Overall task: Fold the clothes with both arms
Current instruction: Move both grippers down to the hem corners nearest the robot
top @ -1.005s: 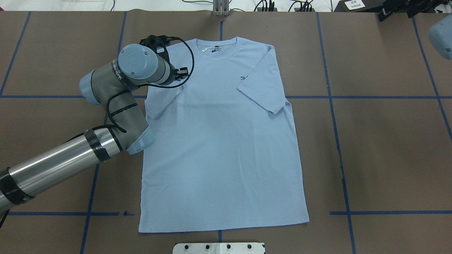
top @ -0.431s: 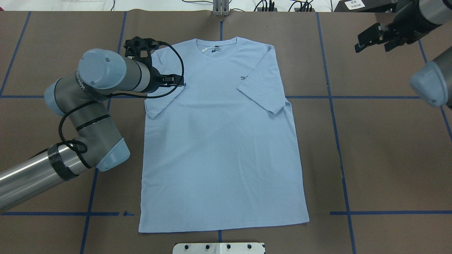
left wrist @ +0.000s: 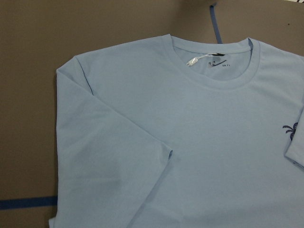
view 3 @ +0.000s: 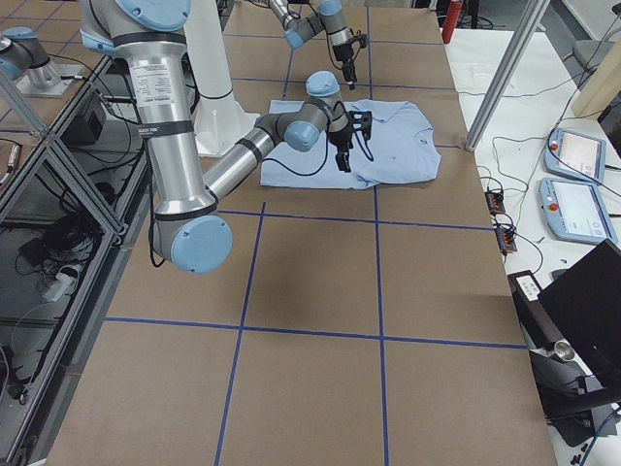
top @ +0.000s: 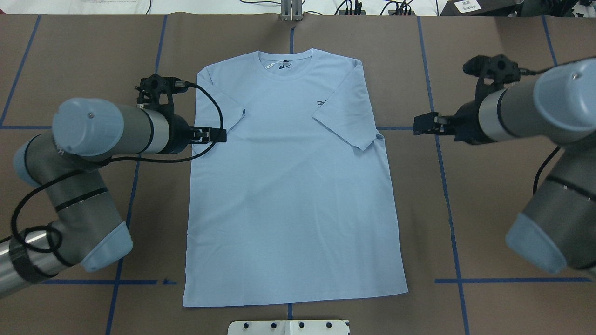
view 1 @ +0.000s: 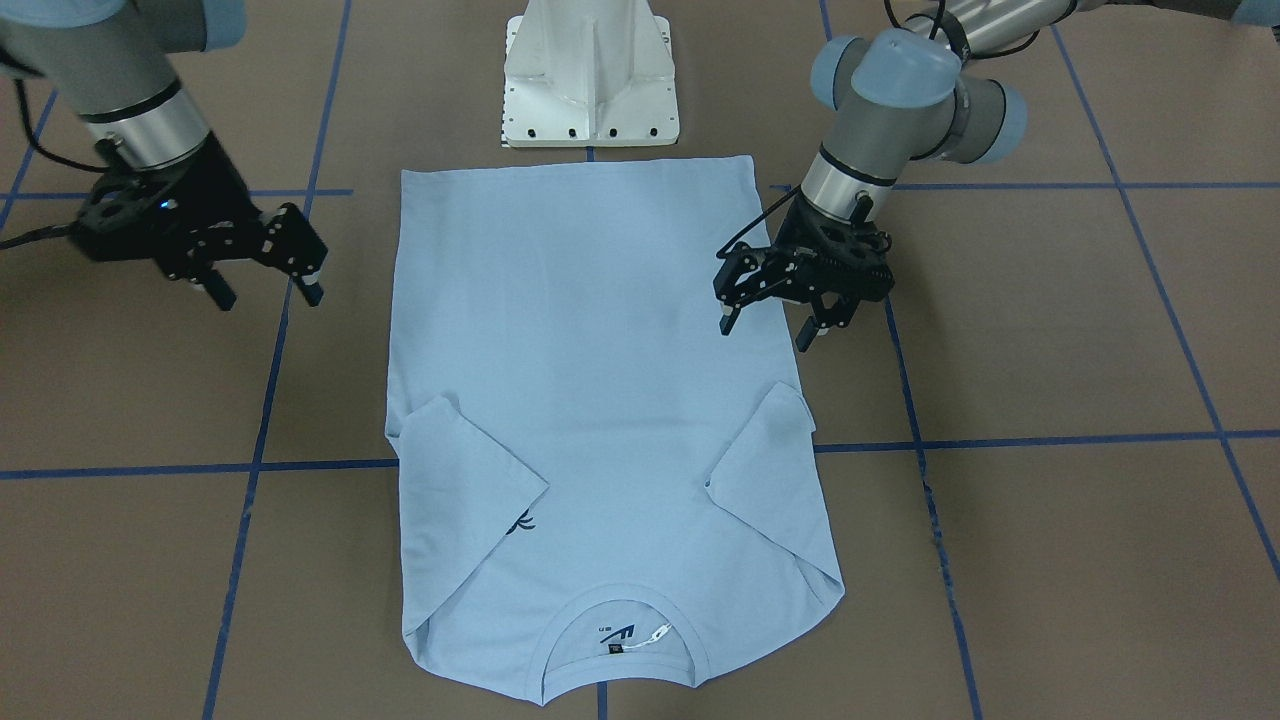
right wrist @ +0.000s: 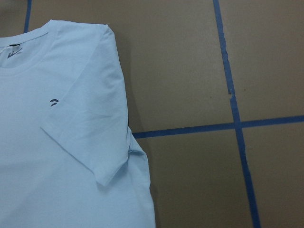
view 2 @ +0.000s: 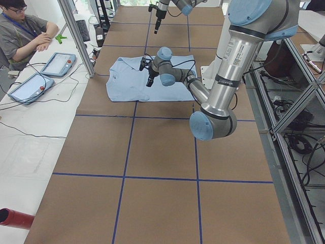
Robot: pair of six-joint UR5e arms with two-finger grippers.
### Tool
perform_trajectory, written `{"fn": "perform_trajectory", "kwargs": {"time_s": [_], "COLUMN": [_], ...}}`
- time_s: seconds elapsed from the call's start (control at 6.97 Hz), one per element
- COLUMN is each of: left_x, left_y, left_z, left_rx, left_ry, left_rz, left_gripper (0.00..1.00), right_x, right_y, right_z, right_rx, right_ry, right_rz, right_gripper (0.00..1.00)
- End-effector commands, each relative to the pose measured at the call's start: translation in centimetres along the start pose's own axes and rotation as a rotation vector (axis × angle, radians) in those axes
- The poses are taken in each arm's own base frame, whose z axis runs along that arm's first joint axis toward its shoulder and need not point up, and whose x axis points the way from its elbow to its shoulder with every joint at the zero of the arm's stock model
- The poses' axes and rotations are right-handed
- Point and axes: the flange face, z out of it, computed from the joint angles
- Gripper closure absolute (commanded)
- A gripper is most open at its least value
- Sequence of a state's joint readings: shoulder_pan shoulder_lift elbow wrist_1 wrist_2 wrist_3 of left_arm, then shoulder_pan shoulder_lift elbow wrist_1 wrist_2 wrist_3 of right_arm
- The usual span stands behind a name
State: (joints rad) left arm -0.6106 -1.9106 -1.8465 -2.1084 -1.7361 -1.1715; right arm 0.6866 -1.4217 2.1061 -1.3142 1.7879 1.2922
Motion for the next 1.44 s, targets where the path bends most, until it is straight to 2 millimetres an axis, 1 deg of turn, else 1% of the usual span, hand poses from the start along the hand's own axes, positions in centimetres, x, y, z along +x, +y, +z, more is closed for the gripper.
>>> {"fn": "perform_trajectory", "kwargs": {"time_s": [0.0,0.14,0.29,0.43,0.57,0.72,0.86,1.0,1.29], "left_x": [-1.5,-0.8,0.2,0.6,1.5,2.0,2.1,1.9,0.5], "left_y": [8.4,12.4,16.5,21.3,25.5,28.0,29.6,29.7,29.9], "left_z": [-4.3,-3.9,-3.4,-2.9,-2.5,-2.4,-2.3,-2.2,-2.1], "left_rx": [-0.052,-0.067,-0.093,-0.110,-0.141,-0.155,-0.176,-0.175,-0.174], "left_ry": [0.013,0.001,-0.009,-0.033,-0.055,-0.082,-0.099,-0.114,-0.142], "left_rz": [-0.097,-0.167,-0.257,-0.329,-0.353,-0.356,-0.355,-0.350,-0.341], "left_gripper": [0.00,0.01,0.13,0.26,0.28,0.27,0.27,0.28,0.28], "right_x": [-0.5,-1.2,-1.4,-1.7,-1.8,-1.9,-1.9,-2.0,-2.1], "right_y": [12.8,16.2,18.7,19.8,20.0,20.0,20.2,20.4,20.6], "right_z": [-1.4,-1.2,-0.8,-0.9,-0.9,-0.9,-0.9,-0.9,-0.9], "right_rx": [0.012,0.033,0.053,0.048,0.053,0.054,0.055,0.059,0.064], "right_ry": [-0.024,-0.032,-0.033,-0.041,-0.043,-0.045,-0.046,-0.049,-0.052], "right_rz": [0.148,0.211,0.203,0.212,0.207,0.208,0.207,0.203,0.200], "right_gripper": [0.01,0.04,0.04,0.04,0.04,0.03,0.03,0.03,0.02]}}
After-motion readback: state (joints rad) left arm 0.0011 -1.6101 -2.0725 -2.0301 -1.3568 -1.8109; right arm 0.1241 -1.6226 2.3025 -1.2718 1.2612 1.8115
